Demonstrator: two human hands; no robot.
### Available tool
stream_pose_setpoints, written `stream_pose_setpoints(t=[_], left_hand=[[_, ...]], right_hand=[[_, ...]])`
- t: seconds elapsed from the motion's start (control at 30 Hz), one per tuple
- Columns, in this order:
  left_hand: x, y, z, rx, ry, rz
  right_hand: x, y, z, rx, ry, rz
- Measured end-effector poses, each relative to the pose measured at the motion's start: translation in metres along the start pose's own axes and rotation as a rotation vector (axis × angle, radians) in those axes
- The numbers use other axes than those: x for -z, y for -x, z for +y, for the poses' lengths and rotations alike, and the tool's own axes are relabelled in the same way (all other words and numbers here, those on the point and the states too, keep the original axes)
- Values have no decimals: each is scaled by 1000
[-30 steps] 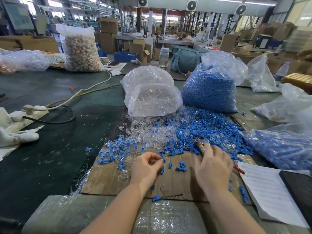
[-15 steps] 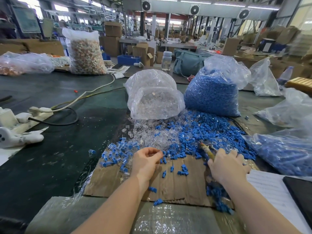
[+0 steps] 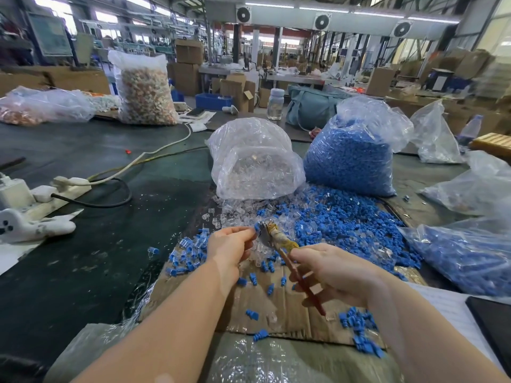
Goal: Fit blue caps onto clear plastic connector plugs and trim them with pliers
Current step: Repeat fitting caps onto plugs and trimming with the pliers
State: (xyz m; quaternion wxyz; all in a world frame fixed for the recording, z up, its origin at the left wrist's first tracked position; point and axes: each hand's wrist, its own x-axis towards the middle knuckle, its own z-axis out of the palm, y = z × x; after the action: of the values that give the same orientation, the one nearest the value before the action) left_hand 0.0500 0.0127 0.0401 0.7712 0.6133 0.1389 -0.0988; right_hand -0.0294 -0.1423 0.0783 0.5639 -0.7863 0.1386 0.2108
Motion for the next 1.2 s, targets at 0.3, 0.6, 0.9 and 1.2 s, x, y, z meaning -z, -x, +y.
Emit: stream_pose_setpoints(t=[0.3, 0.6, 0.9, 1.2], left_hand=[[4, 2, 2, -39, -38, 33], [5, -1, 5, -66, -83, 56], [5, 0, 5, -20, -28, 8], [3, 1, -3, -25, -28, 20]], right_hand=[[-4, 6, -4, -13, -12, -86], [-7, 7, -8, -17, 94, -67], [-7, 2, -1, -33, 244, -4], [-8, 3, 5, -39, 211, 32]])
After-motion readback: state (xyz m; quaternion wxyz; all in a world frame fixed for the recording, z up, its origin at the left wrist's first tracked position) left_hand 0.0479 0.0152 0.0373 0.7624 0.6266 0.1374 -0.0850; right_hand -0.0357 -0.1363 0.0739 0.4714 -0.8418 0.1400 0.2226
